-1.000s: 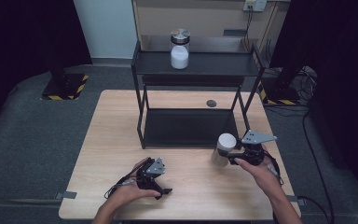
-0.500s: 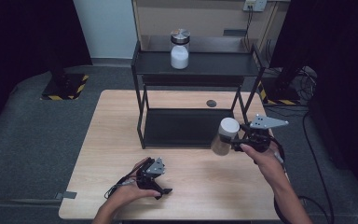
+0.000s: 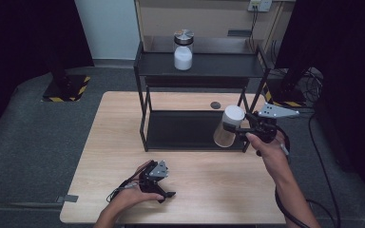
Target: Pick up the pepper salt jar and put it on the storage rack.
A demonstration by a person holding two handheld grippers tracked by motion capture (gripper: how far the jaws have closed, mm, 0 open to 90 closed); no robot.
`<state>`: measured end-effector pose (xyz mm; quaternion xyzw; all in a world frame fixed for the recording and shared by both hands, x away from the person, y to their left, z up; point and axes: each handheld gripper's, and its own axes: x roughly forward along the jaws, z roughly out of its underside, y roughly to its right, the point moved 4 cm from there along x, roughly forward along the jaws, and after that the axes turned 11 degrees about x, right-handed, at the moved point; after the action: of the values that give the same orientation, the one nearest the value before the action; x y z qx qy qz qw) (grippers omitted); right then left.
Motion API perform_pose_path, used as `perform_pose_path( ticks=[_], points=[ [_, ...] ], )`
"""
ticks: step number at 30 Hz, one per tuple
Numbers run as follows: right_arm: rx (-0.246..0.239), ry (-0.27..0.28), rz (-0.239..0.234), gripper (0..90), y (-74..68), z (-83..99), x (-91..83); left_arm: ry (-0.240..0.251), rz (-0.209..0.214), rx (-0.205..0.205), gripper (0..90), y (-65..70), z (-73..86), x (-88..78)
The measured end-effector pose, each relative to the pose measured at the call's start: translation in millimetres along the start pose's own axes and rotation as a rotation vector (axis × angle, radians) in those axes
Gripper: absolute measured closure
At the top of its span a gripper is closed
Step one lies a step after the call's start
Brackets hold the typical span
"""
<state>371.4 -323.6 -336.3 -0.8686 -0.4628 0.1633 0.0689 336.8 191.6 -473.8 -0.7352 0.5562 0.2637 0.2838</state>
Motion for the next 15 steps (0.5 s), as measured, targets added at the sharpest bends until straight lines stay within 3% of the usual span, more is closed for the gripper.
perform_pose_path(
  ticks=[15],
  points=[
    [0.018, 0.074, 0.006, 35.7, 9.6, -18.4, -8.3, 0.001, 0.000, 0.000, 0.0, 0.0, 0.2, 0.1]
  ],
)
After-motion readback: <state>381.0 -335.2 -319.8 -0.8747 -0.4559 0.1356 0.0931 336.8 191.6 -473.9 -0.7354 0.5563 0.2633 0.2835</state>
